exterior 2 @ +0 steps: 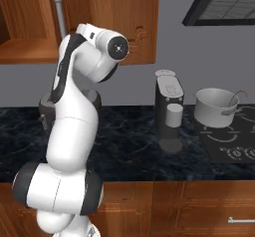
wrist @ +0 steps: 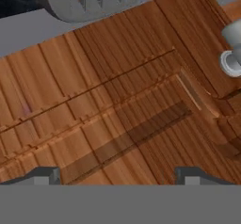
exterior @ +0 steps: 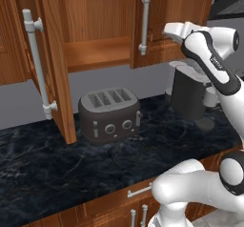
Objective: Open the cabinet and move the ladle to the pot. Then close the cabinet.
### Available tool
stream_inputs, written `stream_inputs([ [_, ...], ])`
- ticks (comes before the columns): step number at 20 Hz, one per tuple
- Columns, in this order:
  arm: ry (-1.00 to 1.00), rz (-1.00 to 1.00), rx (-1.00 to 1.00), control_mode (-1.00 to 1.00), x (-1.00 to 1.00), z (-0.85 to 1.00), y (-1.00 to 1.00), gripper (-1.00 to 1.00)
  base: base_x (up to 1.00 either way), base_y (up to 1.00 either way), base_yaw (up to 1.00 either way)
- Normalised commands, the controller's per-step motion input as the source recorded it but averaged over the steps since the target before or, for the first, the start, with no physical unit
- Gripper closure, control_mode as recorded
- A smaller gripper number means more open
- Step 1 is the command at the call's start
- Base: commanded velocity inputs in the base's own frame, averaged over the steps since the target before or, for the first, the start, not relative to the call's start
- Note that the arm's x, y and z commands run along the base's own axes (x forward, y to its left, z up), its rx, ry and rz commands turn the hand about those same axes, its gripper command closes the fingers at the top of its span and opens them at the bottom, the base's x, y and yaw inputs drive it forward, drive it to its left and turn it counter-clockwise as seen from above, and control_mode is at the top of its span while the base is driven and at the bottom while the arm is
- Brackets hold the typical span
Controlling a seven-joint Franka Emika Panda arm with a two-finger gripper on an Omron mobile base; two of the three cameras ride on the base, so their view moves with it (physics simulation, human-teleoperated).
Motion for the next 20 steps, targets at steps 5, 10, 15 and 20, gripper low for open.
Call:
stream_inputs([
  [5,0.00,0.00,-0.01,-1.00,0.73,0.00,0.51,-1.00,0.00,0.00,0.00],
  [10,-0.04,-0.02,-0.05,-1.00,-0.06,0.15,0.12,-1.00,0.00,0.00,0.00],
  [15,-0.12,-0.02,-0.09,-1.00,-0.95,0.29,0.00,-1.00,0.00,0.00,0.00],
  [20,-0.13,-0.02,-0.14,-1.00,-1.00,0.29,0.00,-1.00,0.00,0.00,0.00],
])
